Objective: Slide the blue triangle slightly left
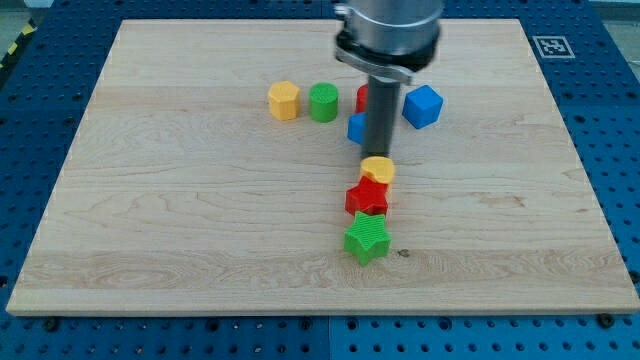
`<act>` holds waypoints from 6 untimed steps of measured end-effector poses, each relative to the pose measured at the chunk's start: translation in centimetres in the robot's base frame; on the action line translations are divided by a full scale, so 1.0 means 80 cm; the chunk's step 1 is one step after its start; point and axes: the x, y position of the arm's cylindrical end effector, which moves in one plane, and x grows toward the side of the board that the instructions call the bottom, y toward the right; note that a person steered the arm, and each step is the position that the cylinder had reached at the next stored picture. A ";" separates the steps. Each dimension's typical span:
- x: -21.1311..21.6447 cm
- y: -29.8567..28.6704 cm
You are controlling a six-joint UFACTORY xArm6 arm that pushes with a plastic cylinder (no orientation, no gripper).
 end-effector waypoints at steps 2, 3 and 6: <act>0.010 0.057; -0.023 0.035; -0.053 -0.004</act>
